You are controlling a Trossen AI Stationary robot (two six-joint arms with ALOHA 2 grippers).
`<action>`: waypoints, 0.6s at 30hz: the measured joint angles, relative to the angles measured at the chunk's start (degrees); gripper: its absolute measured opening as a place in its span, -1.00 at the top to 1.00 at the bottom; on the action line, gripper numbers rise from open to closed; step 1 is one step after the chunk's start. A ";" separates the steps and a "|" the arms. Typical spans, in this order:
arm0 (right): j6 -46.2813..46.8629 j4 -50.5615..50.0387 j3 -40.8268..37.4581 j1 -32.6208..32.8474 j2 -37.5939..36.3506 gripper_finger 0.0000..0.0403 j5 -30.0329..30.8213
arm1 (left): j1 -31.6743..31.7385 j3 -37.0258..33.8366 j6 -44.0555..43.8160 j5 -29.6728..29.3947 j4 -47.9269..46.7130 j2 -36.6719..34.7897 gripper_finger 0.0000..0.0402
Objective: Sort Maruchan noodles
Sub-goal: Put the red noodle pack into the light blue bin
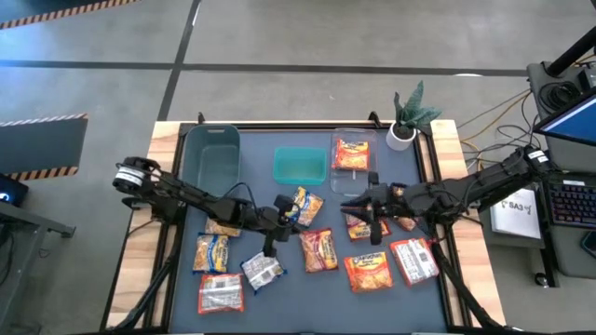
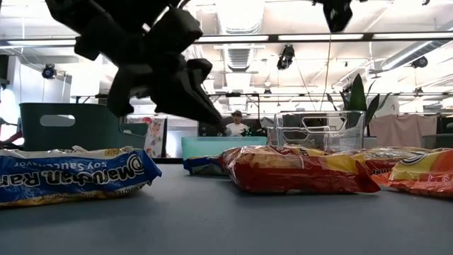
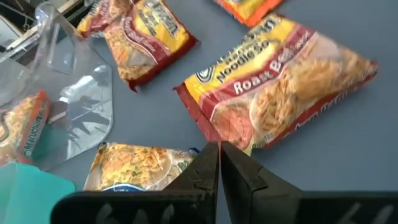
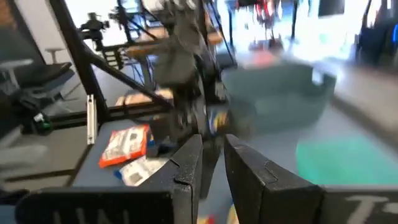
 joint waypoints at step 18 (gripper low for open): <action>46.15 -51.65 29.79 3.01 31.08 0.84 -16.12 | -4.21 -2.52 -27.57 0.06 -1.93 -6.91 1.00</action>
